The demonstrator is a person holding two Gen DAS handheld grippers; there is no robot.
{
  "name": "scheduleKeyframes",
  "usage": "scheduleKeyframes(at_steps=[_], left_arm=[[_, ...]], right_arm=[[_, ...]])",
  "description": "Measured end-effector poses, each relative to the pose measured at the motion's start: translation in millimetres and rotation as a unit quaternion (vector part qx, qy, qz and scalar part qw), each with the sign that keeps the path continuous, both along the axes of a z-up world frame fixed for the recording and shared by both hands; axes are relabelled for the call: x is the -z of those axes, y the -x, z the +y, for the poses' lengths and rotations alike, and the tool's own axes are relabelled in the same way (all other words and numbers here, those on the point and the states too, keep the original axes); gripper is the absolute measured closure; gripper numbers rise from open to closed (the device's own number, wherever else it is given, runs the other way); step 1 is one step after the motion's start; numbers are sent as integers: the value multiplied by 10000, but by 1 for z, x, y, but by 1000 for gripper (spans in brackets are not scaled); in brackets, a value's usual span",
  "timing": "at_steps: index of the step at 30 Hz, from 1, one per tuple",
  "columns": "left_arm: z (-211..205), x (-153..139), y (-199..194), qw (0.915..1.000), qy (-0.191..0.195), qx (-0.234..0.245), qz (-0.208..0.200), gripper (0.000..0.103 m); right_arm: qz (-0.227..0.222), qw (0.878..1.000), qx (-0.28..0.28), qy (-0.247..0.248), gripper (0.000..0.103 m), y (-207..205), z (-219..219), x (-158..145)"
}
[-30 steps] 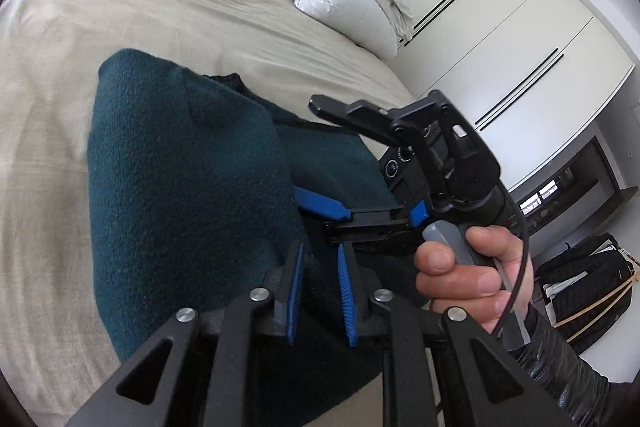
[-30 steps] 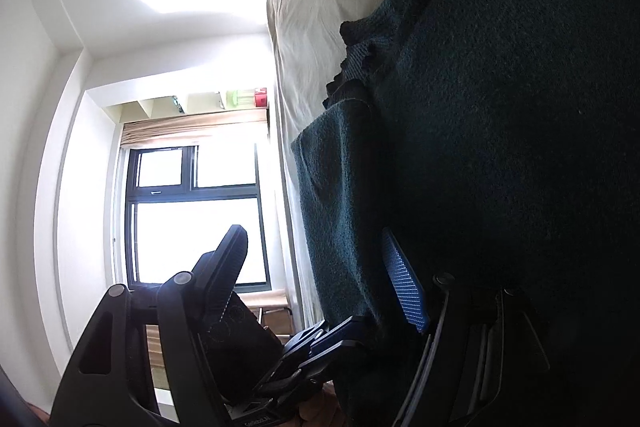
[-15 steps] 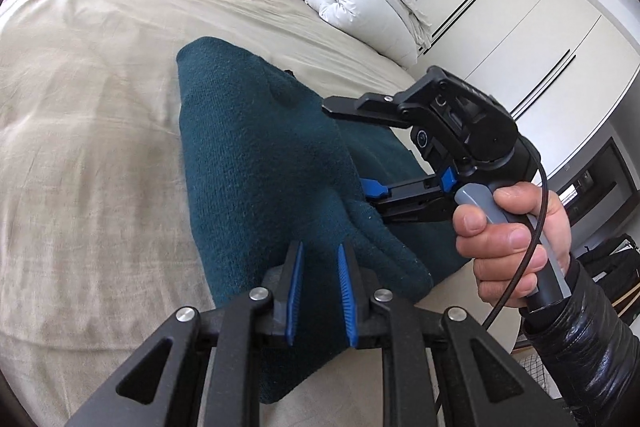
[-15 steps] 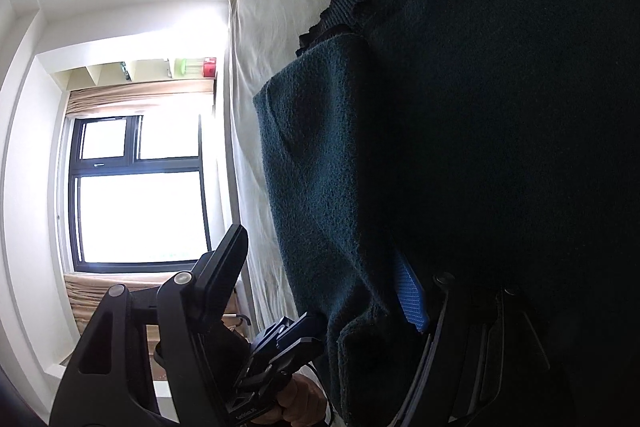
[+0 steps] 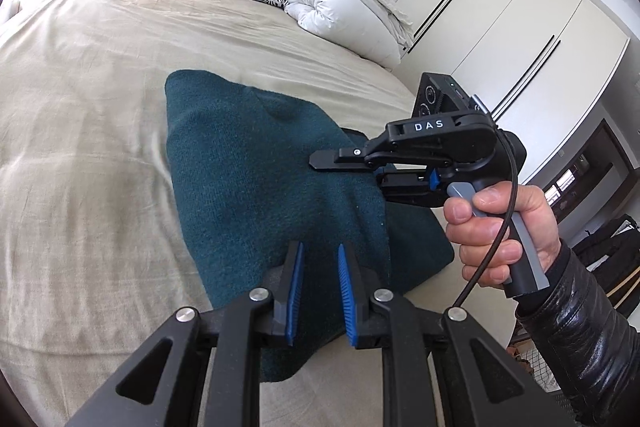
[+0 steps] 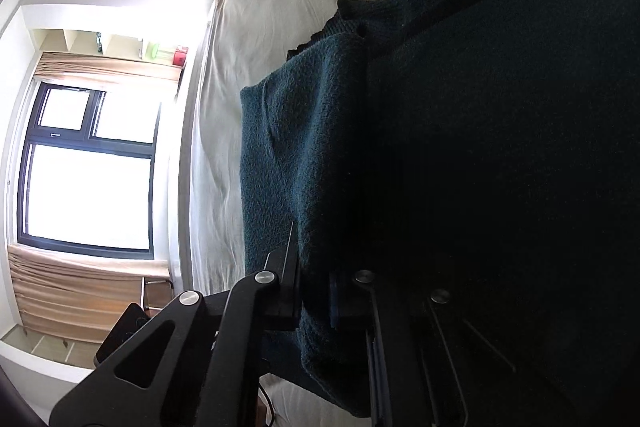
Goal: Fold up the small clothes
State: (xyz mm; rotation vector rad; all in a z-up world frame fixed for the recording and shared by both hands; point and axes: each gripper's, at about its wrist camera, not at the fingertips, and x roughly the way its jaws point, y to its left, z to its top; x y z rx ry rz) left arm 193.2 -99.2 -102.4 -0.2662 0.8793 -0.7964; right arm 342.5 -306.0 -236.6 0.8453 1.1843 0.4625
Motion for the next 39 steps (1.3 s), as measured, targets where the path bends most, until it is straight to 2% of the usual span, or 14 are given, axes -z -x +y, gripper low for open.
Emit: scheduleKeyframes(at_steps=[4, 13, 17, 19, 21, 25, 27, 29, 31, 32, 34, 37, 38, 39], left_arm=[[-18, -9, -5, 9999, -43, 105, -116, 75], [-72, -20, -25, 9991, -252, 276, -213, 74], [-91, -13, -34, 9981, -522, 224, -226, 63], [-94, -1, -42, 9979, -624, 115, -101, 63], [-91, 7, -44, 9979, -654, 4, -25, 66], [-88, 8, -42, 9952, -951, -20, -235, 67], [-80, 7, -38, 9948, -979, -118, -253, 67], [-69, -1, -29, 9949, -869, -356, -365, 67], [-60, -12, -19, 9950, -593, -474, -655, 65], [-62, -16, -15, 9936, -621, -464, -821, 64], [-76, -14, -15, 9903, -971, -320, -941, 53], [-81, 8, -26, 9843, -1509, -402, -818, 53], [-73, 16, -29, 9840, -1561, -515, -688, 52], [-65, 23, -32, 9846, -1552, -591, -556, 50]], right_arm=[[-80, 9997, 106, 202, 95, 11, -38, -13], [0, 9976, 483, 496, 95, 30, -125, -30], [83, 9976, 544, 415, 95, 35, -141, -41], [214, 9976, 539, 380, 95, 33, -139, -38], [382, 9973, 551, 304, 91, 26, -134, -21], [294, 9974, 648, -115, 91, 32, -130, 1], [41, 9976, 670, -181, 90, 34, -121, -4], [-145, 9988, 448, -114, 90, 31, -106, -17], [-237, 9995, 180, -121, 90, 27, -91, -32], [-270, 9994, 99, -168, 90, 22, -83, -37], [-303, 9994, -19, -149, 90, 16, -65, -42], [57, 9998, -171, -94, 88, 10, -64, -28], [130, 9998, -151, -3, 84, 12, -63, -24], [149, 9998, -112, 65, 74, 14, -65, -23]])
